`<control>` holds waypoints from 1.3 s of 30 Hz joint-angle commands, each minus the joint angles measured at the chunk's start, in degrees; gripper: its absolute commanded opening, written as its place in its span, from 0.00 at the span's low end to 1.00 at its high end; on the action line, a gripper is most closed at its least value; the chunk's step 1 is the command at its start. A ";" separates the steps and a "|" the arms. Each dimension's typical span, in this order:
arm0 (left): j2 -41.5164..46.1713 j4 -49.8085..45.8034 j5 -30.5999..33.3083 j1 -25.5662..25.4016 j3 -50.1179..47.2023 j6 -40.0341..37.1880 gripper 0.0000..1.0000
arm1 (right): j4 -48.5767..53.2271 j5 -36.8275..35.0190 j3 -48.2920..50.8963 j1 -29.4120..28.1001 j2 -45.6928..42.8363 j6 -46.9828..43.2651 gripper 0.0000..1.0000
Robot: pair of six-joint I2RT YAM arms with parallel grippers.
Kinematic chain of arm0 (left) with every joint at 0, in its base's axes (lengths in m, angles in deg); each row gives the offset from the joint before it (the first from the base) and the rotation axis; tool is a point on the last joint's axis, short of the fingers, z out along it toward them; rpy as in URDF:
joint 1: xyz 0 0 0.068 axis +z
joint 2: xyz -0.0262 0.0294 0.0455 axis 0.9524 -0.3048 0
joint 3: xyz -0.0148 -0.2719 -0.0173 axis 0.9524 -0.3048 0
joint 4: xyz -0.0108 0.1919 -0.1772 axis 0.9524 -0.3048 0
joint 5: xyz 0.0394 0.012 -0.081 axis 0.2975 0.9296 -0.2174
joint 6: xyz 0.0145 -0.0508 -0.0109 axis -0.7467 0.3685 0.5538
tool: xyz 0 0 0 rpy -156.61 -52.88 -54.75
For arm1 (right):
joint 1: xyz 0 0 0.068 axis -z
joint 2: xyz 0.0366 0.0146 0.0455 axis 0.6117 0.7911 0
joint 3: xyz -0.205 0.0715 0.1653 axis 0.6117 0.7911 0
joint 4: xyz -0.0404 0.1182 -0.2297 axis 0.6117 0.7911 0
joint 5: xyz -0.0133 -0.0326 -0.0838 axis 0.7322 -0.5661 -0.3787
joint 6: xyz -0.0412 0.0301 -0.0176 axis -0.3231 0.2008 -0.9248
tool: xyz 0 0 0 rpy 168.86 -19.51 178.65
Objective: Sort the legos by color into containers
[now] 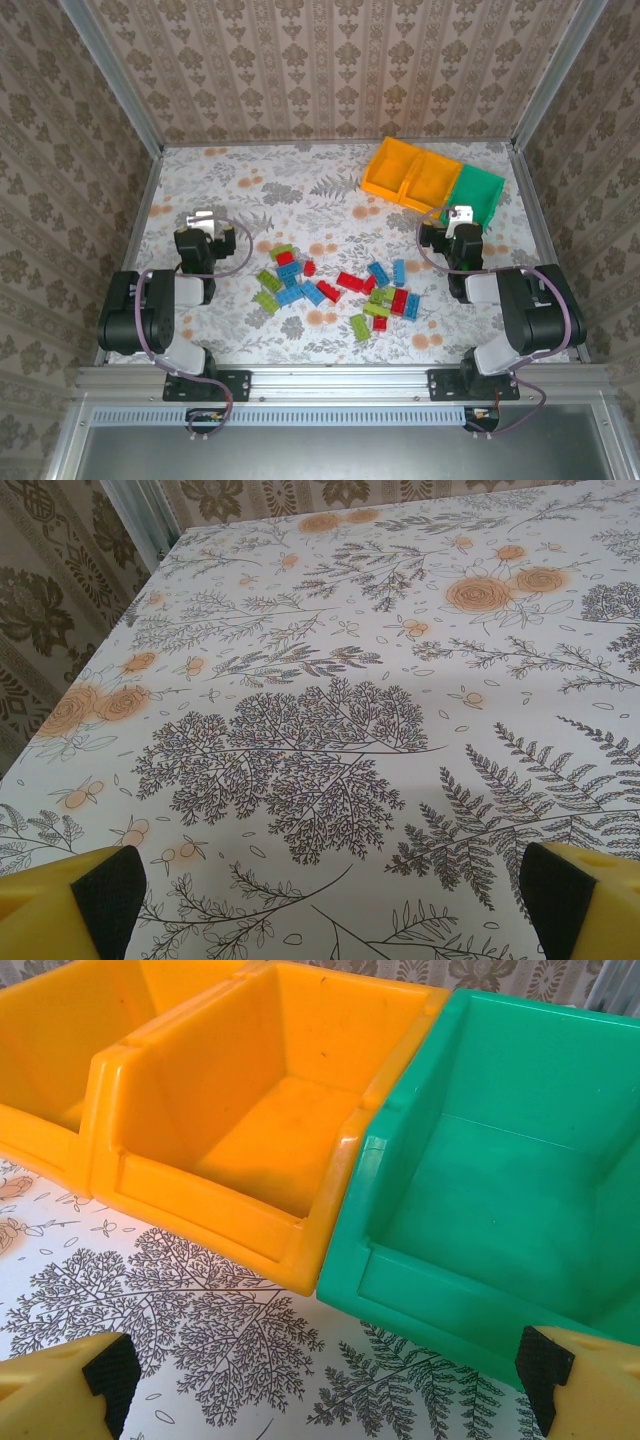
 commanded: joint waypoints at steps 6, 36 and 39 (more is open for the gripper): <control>-0.11 0.36 -0.88 -0.11 1.47 0.85 1.00 | 2.64 0.40 -2.25 0.26 -1.73 -0.28 1.00; 13.43 -64.61 10.55 -23.50 27.03 17.78 1.00 | 83.21 2.29 -59.14 4.14 15.53 25.71 0.88; 14.91 -64.77 9.21 -23.60 25.01 19.45 1.00 | 83.91 1.36 -61.73 3.62 19.10 25.59 0.86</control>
